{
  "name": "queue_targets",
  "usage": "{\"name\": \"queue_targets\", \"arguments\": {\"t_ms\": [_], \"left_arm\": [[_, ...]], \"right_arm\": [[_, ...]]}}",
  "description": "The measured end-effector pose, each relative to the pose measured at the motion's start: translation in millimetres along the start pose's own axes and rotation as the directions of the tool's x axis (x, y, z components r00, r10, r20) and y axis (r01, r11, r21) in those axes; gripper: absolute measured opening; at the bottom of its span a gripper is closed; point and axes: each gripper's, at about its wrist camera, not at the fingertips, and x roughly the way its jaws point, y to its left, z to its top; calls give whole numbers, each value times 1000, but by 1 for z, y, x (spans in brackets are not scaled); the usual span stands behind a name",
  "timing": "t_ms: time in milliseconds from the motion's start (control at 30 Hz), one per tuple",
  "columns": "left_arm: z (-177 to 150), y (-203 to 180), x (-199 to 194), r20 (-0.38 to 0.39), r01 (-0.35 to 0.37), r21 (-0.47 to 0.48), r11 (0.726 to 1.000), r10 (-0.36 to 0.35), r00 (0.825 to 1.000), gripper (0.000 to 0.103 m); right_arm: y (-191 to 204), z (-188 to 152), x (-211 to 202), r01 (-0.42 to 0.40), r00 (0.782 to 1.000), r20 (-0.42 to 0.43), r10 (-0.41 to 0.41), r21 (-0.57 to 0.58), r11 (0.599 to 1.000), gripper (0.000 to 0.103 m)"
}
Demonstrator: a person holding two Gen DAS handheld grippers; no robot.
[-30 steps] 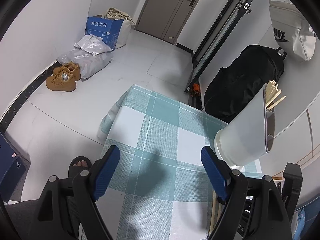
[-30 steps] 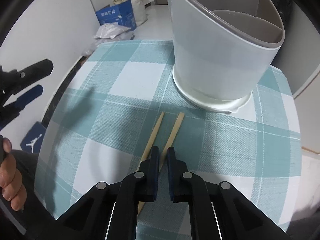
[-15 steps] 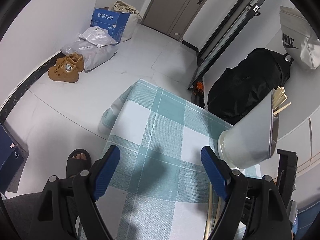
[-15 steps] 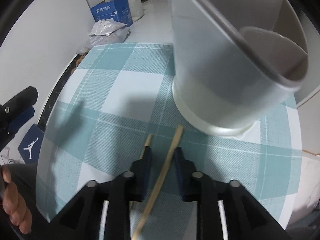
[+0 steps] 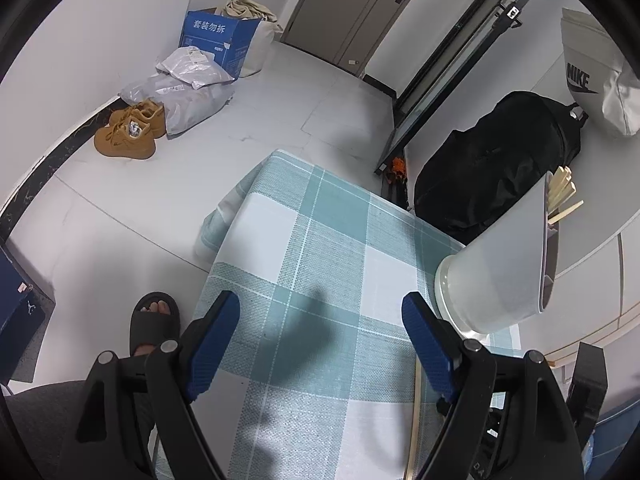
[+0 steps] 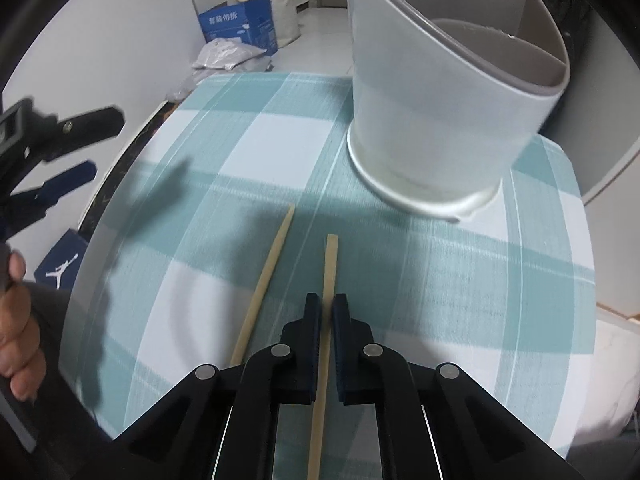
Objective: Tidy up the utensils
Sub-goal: 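Lower the right gripper to the last chopsticks on the cloth and grasp one, then lift the chopstick with the right gripper while the left gripper grasps the last chopstick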
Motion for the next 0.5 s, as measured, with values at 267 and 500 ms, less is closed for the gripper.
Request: {"name": "queue_targets", "arguments": {"t_ms": [267,500], "left_arm": [[1,4,1,-9,-8,-13,1000,8,1000,80],[2,6,2,-10,-7,-26,1000,7,1000,80]], "right_arm": [[10,21,8,17,1000,-25,-18,-39,999,20],[18,31,16,34,998,-45,-37,-67,997,24]]}}
